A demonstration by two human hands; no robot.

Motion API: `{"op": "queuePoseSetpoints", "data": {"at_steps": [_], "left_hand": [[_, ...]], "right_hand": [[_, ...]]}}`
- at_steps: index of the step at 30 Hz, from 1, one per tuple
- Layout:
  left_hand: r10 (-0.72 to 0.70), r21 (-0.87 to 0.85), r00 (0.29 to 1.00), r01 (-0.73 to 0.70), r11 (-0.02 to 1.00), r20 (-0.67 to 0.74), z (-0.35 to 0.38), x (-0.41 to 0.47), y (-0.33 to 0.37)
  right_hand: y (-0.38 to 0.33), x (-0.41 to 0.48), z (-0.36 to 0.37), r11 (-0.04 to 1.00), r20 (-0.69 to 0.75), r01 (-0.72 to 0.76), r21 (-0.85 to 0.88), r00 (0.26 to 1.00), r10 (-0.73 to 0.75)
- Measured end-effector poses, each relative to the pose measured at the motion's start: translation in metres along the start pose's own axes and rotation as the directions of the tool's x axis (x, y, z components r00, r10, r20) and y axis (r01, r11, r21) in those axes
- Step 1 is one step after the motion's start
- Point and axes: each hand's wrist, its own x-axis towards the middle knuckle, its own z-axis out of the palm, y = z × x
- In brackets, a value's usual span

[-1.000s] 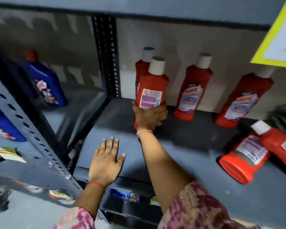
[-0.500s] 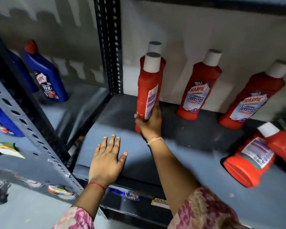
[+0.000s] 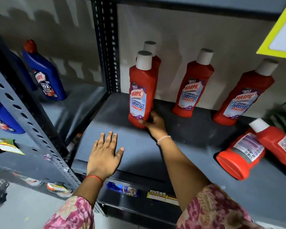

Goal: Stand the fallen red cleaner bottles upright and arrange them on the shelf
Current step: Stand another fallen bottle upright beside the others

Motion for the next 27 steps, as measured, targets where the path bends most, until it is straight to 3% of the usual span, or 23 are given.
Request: {"op": "queuePoseSetpoints", "data": {"at_steps": [12,16,20,23,25,27], "left_hand": [[-0.011,-0.030,1.000,0.011,0.999,0.000,-0.001,-0.001,0.000],[0.003,-0.042,1.000,-0.004,0.999,-0.003,-0.003,-0.001,0.001],[0.003,-0.061,1.000,-0.003,0.998,0.001,-0.005,-0.005,0.008],[0.081,-0.065,0.997,-0.080,0.995,0.002,0.004,-0.011,0.041],[0.174,-0.040,0.984,-0.173,0.984,0.029,0.017,-0.018,0.078],[0.229,-0.050,0.972,-0.227,0.973,0.047,0.028,-0.024,0.114]], "right_hand": [[0.011,0.007,-0.003,0.992,0.123,-0.023,-0.123,0.992,0.038],[0.005,-0.013,-0.003,0.965,0.091,-0.006,-0.260,0.995,0.031],[0.007,-0.090,-0.030,0.878,0.059,0.206,-0.432,0.978,-0.201],[0.010,-0.144,-0.071,0.738,-0.012,0.369,-0.565,0.891,-0.455],[0.008,-0.163,-0.114,0.683,-0.160,0.349,-0.641,0.810,-0.564],[0.008,-0.170,-0.167,0.658,-0.294,0.240,-0.714,0.750,-0.593]]}}
